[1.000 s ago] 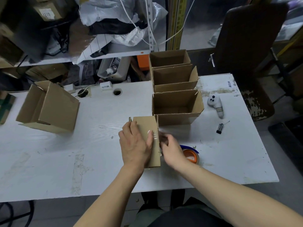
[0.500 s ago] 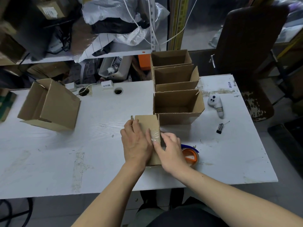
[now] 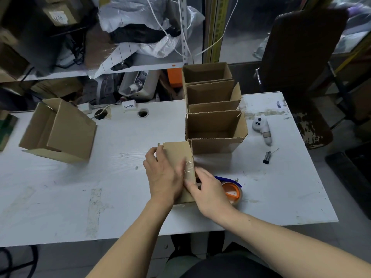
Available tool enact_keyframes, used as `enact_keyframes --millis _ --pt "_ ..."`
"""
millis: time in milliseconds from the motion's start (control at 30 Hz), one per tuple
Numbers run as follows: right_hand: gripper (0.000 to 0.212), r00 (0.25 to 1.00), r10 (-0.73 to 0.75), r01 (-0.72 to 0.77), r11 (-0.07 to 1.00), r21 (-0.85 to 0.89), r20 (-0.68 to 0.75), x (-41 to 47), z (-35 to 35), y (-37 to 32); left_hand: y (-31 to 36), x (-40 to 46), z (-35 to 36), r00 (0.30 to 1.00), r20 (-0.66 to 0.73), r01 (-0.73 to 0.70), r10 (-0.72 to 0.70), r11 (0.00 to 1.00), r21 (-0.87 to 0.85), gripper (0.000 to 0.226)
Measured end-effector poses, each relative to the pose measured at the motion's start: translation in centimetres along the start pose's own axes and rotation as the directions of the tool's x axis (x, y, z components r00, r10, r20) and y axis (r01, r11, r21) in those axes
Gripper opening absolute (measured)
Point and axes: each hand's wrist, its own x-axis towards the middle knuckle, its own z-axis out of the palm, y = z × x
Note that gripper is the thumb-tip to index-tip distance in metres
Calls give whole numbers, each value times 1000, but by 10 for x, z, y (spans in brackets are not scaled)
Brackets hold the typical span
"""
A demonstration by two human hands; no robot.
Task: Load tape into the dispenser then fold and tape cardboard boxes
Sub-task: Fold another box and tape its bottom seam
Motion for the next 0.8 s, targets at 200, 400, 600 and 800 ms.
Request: enact_keyframes --millis 200,400,600,800 --pt "54 999 -36 37 998 -52 34 2 -8 -4 1 1 3 997 49 -56 53 997 60 80" --pt "40 993 -51 46 998 43 109 -1 -16 1 -11 1 -5 985 165 -37 49 996 -77 99" --pt "22 987 -146 126 965 -231 -70 9 -37 29 -10 -3 -3 987 109 -123 122 992 7 81" --pt "40 946 258 -11 627 -779 195 42 -71 87 -9 -3 -6 992 106 -68 69 998 -12 89"
